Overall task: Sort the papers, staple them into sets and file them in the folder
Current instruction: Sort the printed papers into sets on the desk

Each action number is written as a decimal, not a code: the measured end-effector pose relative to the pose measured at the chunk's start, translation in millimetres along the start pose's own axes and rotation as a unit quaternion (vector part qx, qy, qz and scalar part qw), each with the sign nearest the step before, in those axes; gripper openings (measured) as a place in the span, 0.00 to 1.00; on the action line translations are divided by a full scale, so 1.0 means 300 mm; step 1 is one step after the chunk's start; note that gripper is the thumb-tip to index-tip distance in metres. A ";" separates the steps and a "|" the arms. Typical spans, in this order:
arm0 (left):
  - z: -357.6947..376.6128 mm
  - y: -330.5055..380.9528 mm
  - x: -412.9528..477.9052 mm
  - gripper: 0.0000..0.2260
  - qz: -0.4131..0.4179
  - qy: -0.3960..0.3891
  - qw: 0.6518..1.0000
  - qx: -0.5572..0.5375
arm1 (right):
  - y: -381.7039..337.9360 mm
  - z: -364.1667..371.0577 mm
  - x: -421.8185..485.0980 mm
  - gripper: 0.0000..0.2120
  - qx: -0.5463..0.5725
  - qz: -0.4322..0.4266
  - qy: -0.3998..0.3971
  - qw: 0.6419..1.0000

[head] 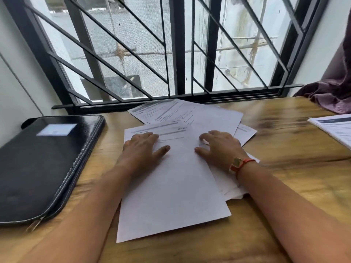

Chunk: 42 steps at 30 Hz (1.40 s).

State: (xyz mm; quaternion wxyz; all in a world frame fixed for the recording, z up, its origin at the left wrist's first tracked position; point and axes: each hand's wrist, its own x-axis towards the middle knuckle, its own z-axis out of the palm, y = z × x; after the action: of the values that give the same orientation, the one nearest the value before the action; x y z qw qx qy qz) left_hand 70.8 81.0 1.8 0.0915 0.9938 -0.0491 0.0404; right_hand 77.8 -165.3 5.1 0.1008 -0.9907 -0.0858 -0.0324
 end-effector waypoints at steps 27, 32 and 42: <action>0.013 -0.002 -0.005 0.33 -0.077 -0.009 0.997 -0.010 | 0.091 -0.016 0.035 0.27 0.055 0.043 0.126 0.990; 0.012 -0.003 -0.008 0.33 -0.072 -0.006 0.997 -0.004 | 0.015 -0.026 0.163 0.38 -0.004 -0.021 0.148 0.989; 0.018 -0.021 0.007 0.34 -0.077 -0.005 0.997 0.006 | -0.010 0.045 0.386 0.37 -0.039 0.011 -0.047 0.998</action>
State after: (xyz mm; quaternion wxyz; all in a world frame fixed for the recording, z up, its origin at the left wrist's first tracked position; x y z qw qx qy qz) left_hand 73.8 86.0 -4.5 0.0886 0.9953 0.0277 0.0282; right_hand 191.8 -140.8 1.9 0.0585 -0.9952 -0.0781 0.0118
